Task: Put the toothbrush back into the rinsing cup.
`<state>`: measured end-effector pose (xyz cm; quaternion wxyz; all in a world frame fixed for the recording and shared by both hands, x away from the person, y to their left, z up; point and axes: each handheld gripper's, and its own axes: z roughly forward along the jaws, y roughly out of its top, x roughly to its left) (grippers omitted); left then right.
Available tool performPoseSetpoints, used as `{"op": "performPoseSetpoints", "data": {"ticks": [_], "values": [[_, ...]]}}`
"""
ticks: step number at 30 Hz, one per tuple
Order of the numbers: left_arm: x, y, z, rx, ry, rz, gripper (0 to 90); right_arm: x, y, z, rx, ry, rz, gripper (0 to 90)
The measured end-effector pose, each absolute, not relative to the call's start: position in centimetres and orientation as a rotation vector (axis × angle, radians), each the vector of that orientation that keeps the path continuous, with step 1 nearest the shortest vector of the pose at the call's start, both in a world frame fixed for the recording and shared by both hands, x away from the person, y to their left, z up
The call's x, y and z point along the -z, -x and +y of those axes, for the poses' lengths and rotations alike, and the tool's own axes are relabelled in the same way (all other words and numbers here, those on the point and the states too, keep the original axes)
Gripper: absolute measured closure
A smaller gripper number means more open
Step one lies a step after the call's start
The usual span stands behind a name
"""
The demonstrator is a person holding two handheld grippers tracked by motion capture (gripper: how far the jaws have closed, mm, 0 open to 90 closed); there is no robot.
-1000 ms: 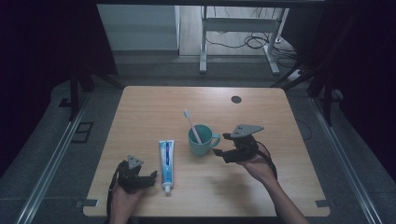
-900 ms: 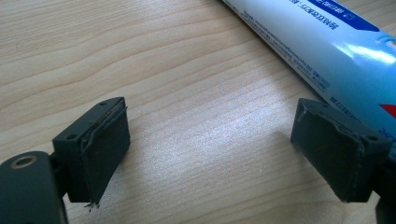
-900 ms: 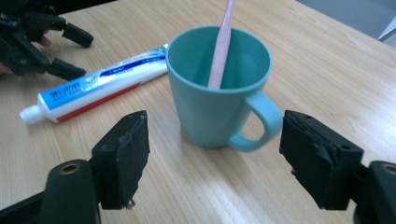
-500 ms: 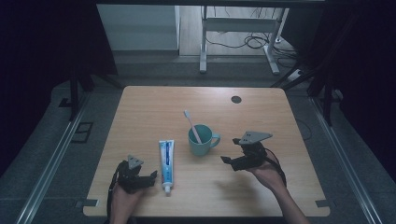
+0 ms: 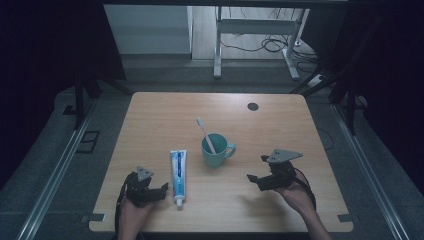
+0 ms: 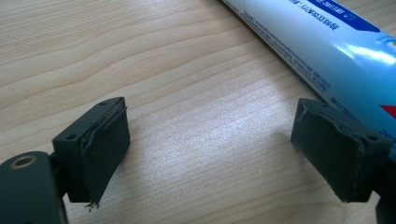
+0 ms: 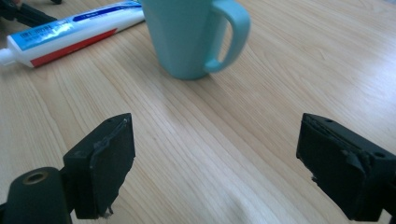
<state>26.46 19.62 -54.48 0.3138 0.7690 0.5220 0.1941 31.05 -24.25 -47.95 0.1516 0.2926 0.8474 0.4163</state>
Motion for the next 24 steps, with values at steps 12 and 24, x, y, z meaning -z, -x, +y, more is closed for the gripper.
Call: {"op": "performPoseSetpoints", "data": {"ticks": [12,24], "values": [[54.5,-26.5,19.6,-0.513,-2.029,1.373,11.7,49.1,-30.1,-26.8,-1.175,-0.911,2.387,11.6],[54.5,-26.5,19.6,-0.514,-2.029,1.373,11.6,51.4,-28.9,-28.8,-1.157,-0.984,2.385,12.4]]}}
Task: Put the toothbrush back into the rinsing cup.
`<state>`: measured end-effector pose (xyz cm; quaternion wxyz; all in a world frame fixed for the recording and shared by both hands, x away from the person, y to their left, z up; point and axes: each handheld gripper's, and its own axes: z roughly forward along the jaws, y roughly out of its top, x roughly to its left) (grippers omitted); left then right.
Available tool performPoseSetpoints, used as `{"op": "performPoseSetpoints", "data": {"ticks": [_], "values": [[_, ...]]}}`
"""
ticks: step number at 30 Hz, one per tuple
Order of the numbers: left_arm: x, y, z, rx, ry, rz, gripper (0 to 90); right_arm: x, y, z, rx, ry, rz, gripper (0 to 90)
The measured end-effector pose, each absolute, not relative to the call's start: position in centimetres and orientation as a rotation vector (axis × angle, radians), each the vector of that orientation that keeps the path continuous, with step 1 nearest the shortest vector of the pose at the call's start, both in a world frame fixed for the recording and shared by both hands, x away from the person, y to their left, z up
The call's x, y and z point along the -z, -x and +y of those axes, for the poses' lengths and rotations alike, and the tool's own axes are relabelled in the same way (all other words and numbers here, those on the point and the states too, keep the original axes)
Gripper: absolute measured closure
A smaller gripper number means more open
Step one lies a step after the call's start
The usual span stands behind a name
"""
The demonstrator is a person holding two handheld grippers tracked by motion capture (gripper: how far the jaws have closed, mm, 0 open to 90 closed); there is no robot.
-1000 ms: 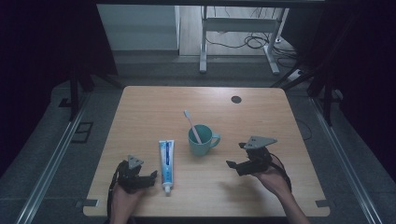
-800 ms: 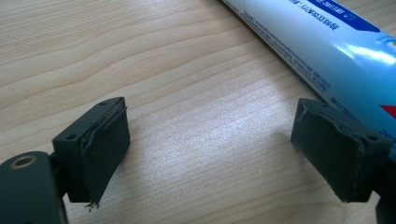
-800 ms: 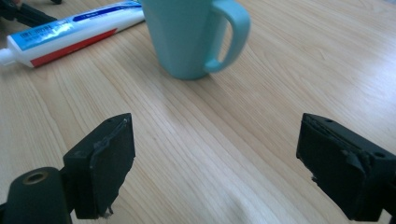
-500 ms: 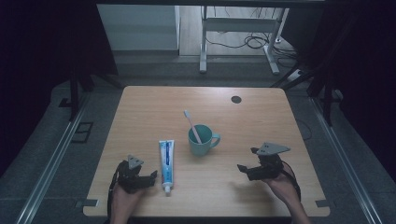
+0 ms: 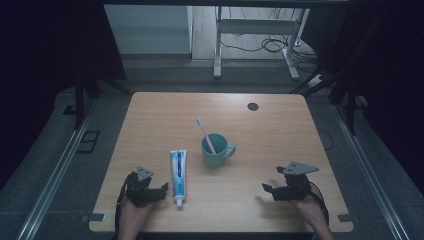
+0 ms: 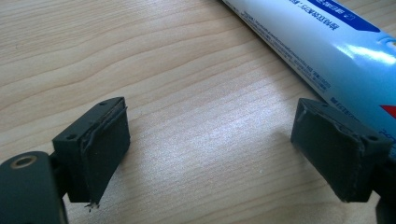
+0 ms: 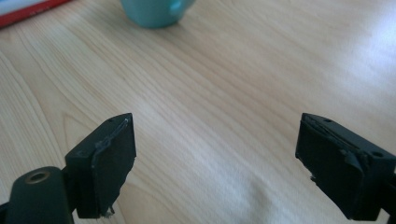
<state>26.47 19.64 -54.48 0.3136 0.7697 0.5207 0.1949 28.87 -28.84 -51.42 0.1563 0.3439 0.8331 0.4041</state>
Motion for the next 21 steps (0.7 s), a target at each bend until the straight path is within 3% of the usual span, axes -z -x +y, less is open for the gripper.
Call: {"op": "performPoseSetpoints", "data": {"ticks": [21], "values": [[54.5,-26.5,19.7,-0.512,-2.035,1.370,11.7,54.2,-28.1,-29.5,-1.058,-1.016,2.439,13.5]]}}
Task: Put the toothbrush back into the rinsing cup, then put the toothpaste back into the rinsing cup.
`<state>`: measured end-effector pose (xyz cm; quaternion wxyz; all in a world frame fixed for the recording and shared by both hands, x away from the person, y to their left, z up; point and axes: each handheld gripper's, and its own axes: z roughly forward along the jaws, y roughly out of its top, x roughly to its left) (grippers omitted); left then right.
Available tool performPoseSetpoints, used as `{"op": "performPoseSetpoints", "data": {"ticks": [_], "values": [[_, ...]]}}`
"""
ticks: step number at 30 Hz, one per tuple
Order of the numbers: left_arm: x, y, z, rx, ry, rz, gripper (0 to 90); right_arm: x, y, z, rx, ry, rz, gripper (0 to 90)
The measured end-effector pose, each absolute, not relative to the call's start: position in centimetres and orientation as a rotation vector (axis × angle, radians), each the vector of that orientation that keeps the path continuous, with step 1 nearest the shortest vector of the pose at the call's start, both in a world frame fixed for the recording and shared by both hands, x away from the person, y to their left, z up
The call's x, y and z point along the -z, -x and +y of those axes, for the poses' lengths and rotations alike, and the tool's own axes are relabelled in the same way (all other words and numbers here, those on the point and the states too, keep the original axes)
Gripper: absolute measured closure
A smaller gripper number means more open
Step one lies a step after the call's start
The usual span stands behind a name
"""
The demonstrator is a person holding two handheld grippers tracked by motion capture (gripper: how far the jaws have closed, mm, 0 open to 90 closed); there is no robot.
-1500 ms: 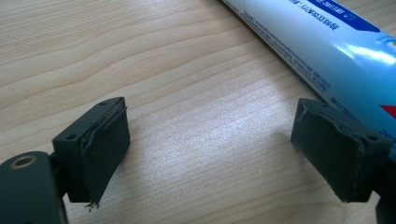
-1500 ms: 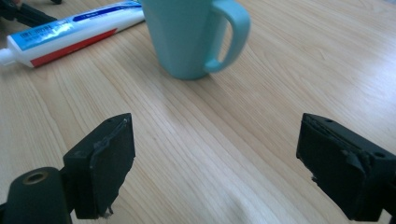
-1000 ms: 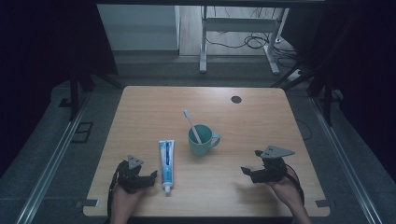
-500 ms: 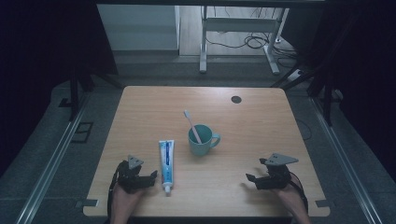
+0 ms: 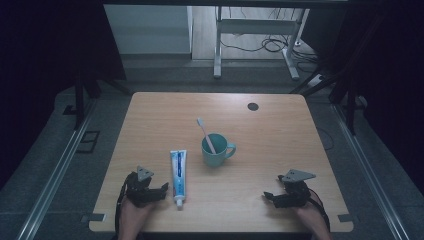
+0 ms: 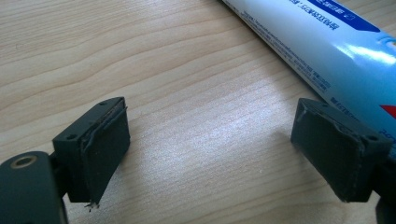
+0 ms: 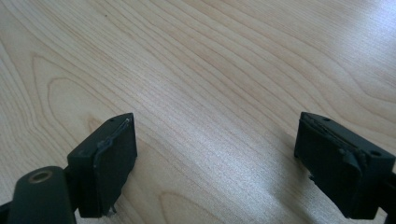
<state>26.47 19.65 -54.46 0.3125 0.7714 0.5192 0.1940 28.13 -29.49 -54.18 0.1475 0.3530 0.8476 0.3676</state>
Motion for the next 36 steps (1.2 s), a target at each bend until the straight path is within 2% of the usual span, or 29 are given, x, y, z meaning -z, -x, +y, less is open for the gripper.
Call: {"op": "performPoseSetpoints", "data": {"ticks": [13,17,19,23,28,33,34,35,36], "values": [[54.4,-26.4,19.6,-0.517,-2.028,1.366,15.2,54.2,-28.1,-29.4,-1.048,-1.018,2.433,13.6],[54.2,-26.3,19.6,-0.520,-2.036,1.353,23.2,54.2,-28.1,-29.4,-1.048,-1.017,2.433,13.6],[54.2,-26.3,19.6,-0.521,-2.034,1.355,24.2,54.2,-28.1,-29.4,-1.048,-1.017,2.433,13.6],[53.6,-26.0,19.8,-0.539,-2.023,1.346,34.8,54.2,-28.1,-29.4,-1.048,-1.018,2.432,13.7],[52.8,-25.8,20.1,-0.505,-1.982,1.326,54.0,54.2,-28.1,-29.5,-1.048,-1.017,2.433,13.7],[52.3,-25.8,19.6,-0.471,-1.995,1.284,69.4,54.2,-28.1,-29.5,-1.049,-1.018,2.432,13.7],[52.1,-25.7,19.5,-0.469,-1.995,1.277,76.9,54.2,-28.1,-29.5,-1.049,-1.018,2.433,13.7],[51.9,-25.7,19.3,-0.466,-1.997,1.274,76.9,54.2,-28.1,-29.5,-1.049,-1.018,2.433,13.7],[51.7,-25.7,19.2,-0.479,-1.998,1.270,81.0,54.2,-28.1,-29.5,-1.049,-1.018,2.433,13.7]]}}
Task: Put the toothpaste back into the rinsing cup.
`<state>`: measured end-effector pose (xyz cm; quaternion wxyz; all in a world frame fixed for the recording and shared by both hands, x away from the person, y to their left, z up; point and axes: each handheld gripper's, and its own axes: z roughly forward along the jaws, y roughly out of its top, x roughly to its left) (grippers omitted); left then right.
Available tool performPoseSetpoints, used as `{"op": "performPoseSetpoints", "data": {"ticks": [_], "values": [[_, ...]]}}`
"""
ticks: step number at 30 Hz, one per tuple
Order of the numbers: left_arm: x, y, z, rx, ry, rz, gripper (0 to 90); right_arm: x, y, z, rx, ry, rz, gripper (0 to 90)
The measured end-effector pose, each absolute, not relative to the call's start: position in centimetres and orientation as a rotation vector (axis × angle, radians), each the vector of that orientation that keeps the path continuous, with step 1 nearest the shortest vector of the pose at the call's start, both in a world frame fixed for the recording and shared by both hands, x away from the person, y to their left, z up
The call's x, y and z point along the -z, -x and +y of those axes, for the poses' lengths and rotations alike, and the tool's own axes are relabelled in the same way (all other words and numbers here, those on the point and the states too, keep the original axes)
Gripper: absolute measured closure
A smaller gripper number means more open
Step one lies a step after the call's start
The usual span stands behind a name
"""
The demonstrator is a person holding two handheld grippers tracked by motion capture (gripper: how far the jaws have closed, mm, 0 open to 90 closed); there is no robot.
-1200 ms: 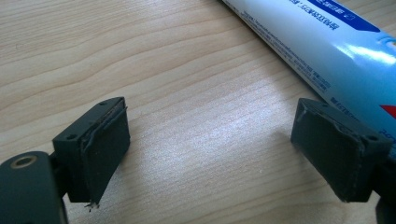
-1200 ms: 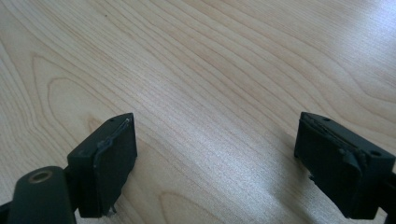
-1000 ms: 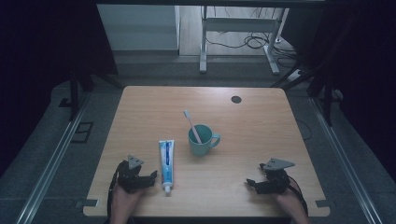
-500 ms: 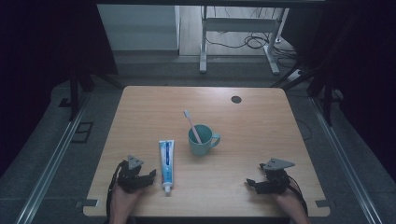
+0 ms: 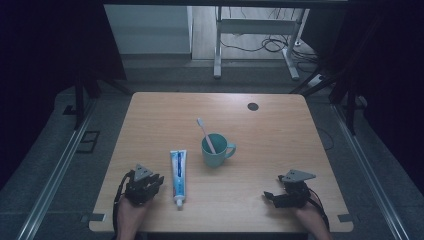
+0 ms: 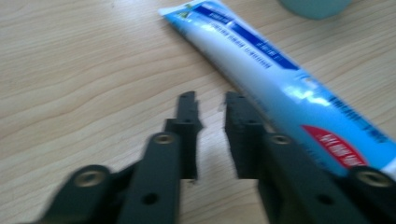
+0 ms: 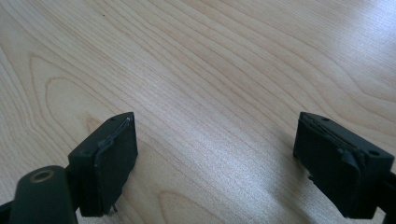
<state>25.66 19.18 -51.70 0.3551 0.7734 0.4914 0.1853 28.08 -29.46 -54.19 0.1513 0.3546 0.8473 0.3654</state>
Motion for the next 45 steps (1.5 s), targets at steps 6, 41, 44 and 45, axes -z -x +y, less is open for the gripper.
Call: {"op": "performPoseSetpoints", "data": {"ticks": [6,41,44,45], "values": [[50.3,-25.2,18.2,-0.456,-1.959,1.239,89.5,54.2,-28.1,-29.5,-1.049,-1.018,2.432,13.8],[50.6,-24.8,14.5,-0.339,-2.170,1.125,86.6,54.2,-28.1,-29.5,-1.049,-1.020,2.431,13.8],[50.6,-24.9,15.4,-0.334,-2.166,1.140,86.4,54.2,-28.1,-29.5,-1.049,-1.019,2.432,13.8],[50.6,-25.0,15.7,-0.334,-2.168,1.143,86.4,54.2,-28.1,-29.5,-1.048,-1.020,2.432,13.9]]}}
